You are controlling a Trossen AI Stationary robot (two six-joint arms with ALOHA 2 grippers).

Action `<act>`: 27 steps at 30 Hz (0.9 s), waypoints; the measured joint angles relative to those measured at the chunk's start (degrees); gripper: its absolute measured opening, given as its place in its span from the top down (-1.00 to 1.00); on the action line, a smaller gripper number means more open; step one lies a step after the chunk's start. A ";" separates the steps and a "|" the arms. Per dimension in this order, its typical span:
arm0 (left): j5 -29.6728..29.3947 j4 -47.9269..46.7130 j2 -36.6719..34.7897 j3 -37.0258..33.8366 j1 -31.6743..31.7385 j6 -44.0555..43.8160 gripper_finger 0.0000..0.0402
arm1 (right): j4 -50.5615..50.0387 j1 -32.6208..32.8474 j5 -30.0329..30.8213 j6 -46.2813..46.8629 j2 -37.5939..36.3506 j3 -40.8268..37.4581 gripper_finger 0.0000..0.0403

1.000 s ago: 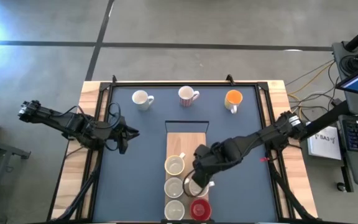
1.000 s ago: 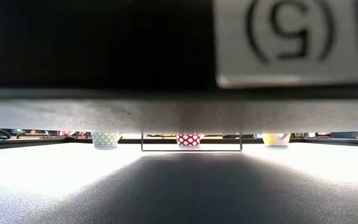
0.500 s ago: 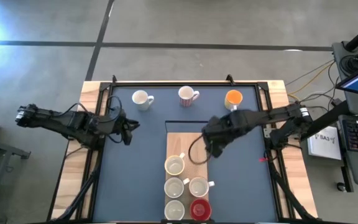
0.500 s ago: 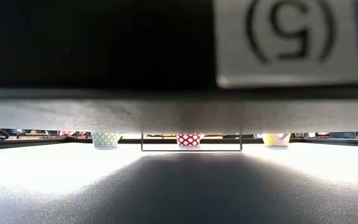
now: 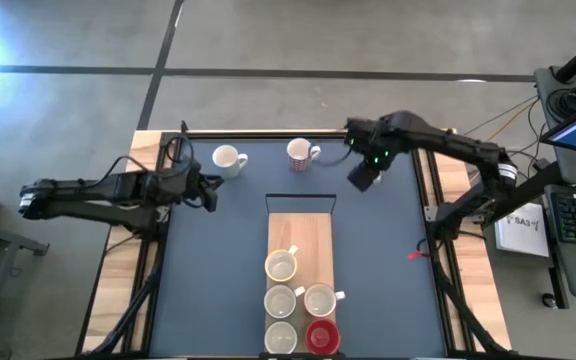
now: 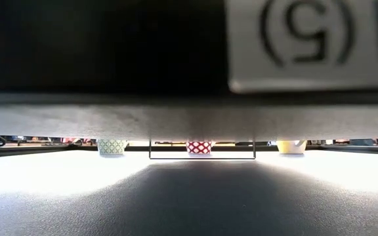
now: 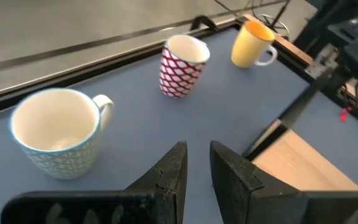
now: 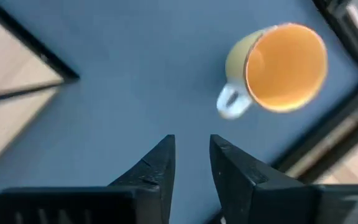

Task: Place coffee mugs
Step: Put the yellow mug on the shelf

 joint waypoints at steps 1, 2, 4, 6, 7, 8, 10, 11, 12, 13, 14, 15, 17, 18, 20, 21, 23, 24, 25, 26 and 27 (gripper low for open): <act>0.00 0.03 0.02 0.00 0.58 0.01 0.74 | 2.11 -2.26 -1.52 -1.66 -0.50 -1.39 0.52; 0.00 0.05 0.06 0.00 1.11 0.01 0.74 | 4.35 -4.19 -2.61 -2.93 -0.90 -2.82 0.49; 0.00 0.14 0.06 0.00 2.03 0.03 0.74 | 8.14 -7.78 -3.69 -4.34 -1.35 -5.47 0.42; 0.02 0.92 0.06 0.00 2.83 0.05 0.74 | 11.47 -10.66 -3.58 -4.09 -1.39 -7.84 0.36; 0.01 1.34 0.06 0.00 3.13 0.05 0.74 | 13.21 -11.95 -3.50 -3.95 -1.35 -9.02 0.34; 0.02 1.76 0.06 0.00 3.43 0.05 0.74 | 14.90 -12.98 -3.37 -3.90 -1.25 -10.13 0.31; 0.03 2.62 0.06 0.00 3.84 0.05 0.74 | 18.30 -14.93 -3.37 -3.57 -1.02 -12.15 0.28; 0.05 3.01 0.05 0.00 3.97 0.05 0.74 | 20.14 -15.77 -3.38 -3.11 -0.93 -13.20 0.27; 0.05 3.23 0.03 0.00 4.09 0.05 0.74 | 21.77 -16.47 -3.38 -2.45 -0.74 -14.06 0.27; 0.04 3.27 0.01 0.00 4.15 0.05 0.74 | 23.30 -17.24 -3.38 -1.88 -0.55 -14.85 0.27; 0.06 3.39 0.01 0.00 4.17 0.02 0.74 | 24.68 -18.04 -3.38 -1.30 -0.33 -15.63 0.27; 0.05 3.51 -0.01 0.00 4.17 -0.17 0.74 | 26.38 -18.69 -3.38 -0.90 -0.23 -16.54 0.27; 0.06 3.51 -0.05 0.00 4.17 -0.45 0.74 | 29.66 -19.46 -3.22 0.39 0.06 -18.18 0.26; 0.06 3.51 -0.07 0.00 4.17 -0.45 0.74 | 31.05 -19.72 -3.20 0.64 0.29 -18.81 0.26; 0.06 3.51 -0.12 0.00 4.18 -0.48 0.74 | 32.89 -20.17 -3.39 1.37 0.97 -19.83 0.26; 0.04 3.50 -0.14 0.00 4.19 -0.50 0.74 | 33.86 -20.27 -3.39 1.91 1.40 -20.30 0.26; 0.04 3.48 -0.16 0.00 4.19 -0.33 0.74 | 35.24 -20.32 -3.35 2.53 2.29 -21.24 0.26; 0.04 3.48 -0.16 0.00 4.19 -0.06 0.74 | 35.45 -20.35 -3.29 2.62 2.80 -21.64 0.26; 0.04 3.48 -0.18 0.00 4.19 0.20 0.74 | 35.49 -20.34 -3.27 2.62 3.39 -22.08 0.26; 0.04 3.48 -0.18 0.00 4.19 0.35 0.74 | 35.37 -20.27 -3.30 2.60 4.01 -22.48 0.26; 0.04 3.48 -0.21 0.00 4.19 0.44 0.74 | 35.29 -20.29 -3.34 2.58 4.63 -22.85 0.27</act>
